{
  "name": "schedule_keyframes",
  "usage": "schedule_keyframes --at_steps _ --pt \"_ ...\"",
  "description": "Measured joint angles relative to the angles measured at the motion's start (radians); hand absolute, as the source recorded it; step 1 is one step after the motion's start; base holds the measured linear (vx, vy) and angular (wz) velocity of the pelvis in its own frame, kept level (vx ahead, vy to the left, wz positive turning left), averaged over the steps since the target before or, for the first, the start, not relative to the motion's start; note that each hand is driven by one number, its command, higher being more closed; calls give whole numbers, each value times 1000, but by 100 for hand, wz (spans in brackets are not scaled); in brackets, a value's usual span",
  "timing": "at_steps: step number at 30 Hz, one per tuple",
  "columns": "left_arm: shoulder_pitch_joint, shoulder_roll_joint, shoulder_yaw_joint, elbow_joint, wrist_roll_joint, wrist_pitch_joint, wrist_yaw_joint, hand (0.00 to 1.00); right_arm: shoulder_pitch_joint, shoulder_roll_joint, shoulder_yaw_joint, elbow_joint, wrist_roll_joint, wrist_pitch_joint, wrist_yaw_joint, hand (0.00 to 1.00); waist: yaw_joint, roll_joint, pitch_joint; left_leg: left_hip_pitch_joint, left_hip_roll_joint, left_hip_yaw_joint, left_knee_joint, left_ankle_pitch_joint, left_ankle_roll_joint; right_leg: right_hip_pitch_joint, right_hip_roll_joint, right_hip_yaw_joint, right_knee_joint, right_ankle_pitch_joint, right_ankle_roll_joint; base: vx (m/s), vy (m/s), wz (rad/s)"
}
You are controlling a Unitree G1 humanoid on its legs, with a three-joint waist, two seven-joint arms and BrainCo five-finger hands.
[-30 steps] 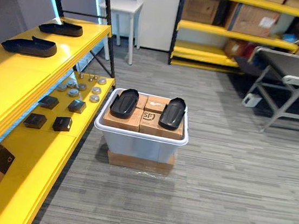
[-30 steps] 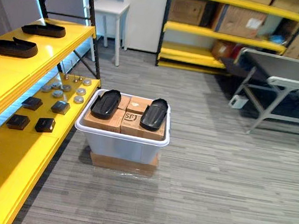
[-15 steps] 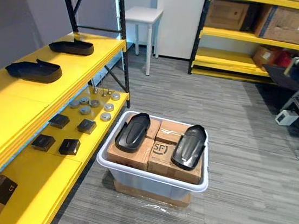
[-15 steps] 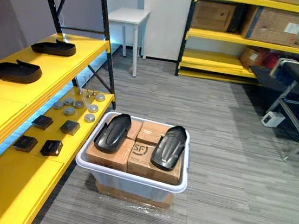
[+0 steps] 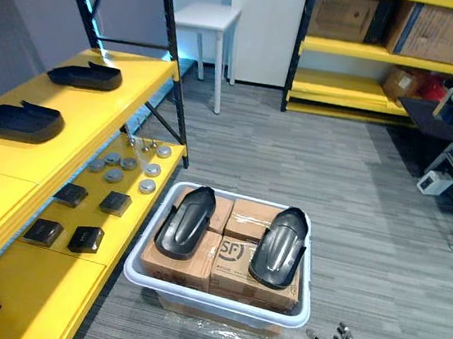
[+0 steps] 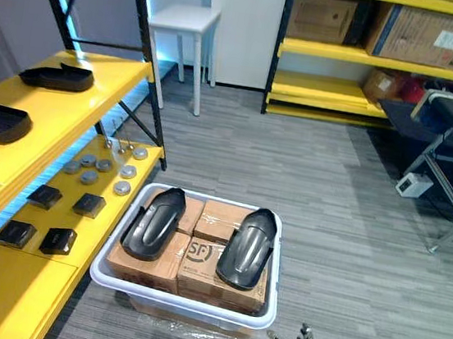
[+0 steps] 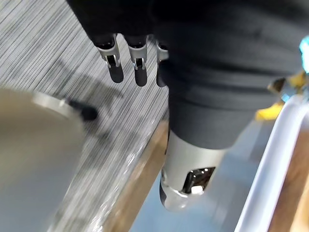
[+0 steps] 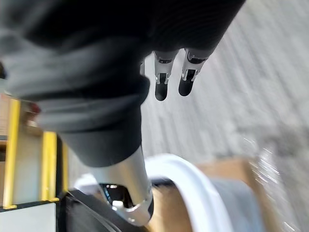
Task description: Walk over and take plastic housings, then place them on the shelf
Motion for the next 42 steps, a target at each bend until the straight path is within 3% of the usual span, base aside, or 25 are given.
schedule_keyframes --at_steps 6,8,11,14,16,18,21,22,27,36,42 --pt "-72 34 -69 -35 -21 -21 22 0 -331 -51 -11 -13 -3 1 -112 0 47 6 141 -148 -26 -49 93 6 1 -85 -25 -21 1 25 0 -46 43 20" --pt "-110 42 -85 -39 -32 -32 27 0 -555 -142 -10 95 -3 2 -161 0 66 21 197 -216 -32 -61 155 -6 7 -118 -32 -23 2 39 1 -116 67 12" --pt "-127 61 -126 -29 -40 -34 31 0 -785 -286 -7 313 5 3 -187 0 91 49 213 -294 -36 -68 213 -35 22 -170 -35 -18 1 59 8 -85 75 -2" --pt "-141 92 -185 12 -58 -31 37 0 -887 -398 40 491 43 6 -186 0 102 56 220 -362 -41 -81 268 -50 33 -206 -39 -20 -2 75 16 -38 86 3" --pt "-147 95 -196 21 -68 -31 41 0 -919 -447 55 563 51 16 -180 0 106 63 224 -396 -44 -88 296 -57 40 -223 -42 -21 -3 82 22 -26 70 8" --pt "-166 95 -237 43 -98 -33 46 0 -962 -510 75 644 63 33 -169 0 107 89 237 -447 -50 -107 344 -76 49 -245 -45 -23 -1 93 29 -53 98 12" --pt "-190 104 -274 65 -117 -33 62 0 -998 -535 99 706 64 55 -166 0 115 97 241 -506 -51 -113 383 -91 57 -287 -45 -23 3 101 31 -74 87 2" --pt "-197 105 -287 67 -118 -33 65 0 -1005 -544 111 729 64 67 -163 100 119 102 243 -519 -52 -120 386 -98 60 -298 -45 -25 3 106 32 -48 34 2" --pt "-230 108 -319 107 -137 -32 71 0 -1012 -577 151 768 57 80 -174 100 128 110 247 -561 -55 -137 401 -103 62 -324 -44 -43 4 112 29 -47 18 6" --pt "-251 114 -340 124 -141 -34 73 0 -1046 -625 187 847 40 110 -99 100 128 110 247 -564 -57 -143 372 -80 59 -335 -42 -53 2 112 27 12 -9 3" --pt "-249 104 -336 44 -151 -42 98 0 -1038 -604 186 845 -51 133 -95 100 126 114 248 -467 -73 -149 303 -43 57 -252 -55 -75 -16 108 22 47 -19 12"
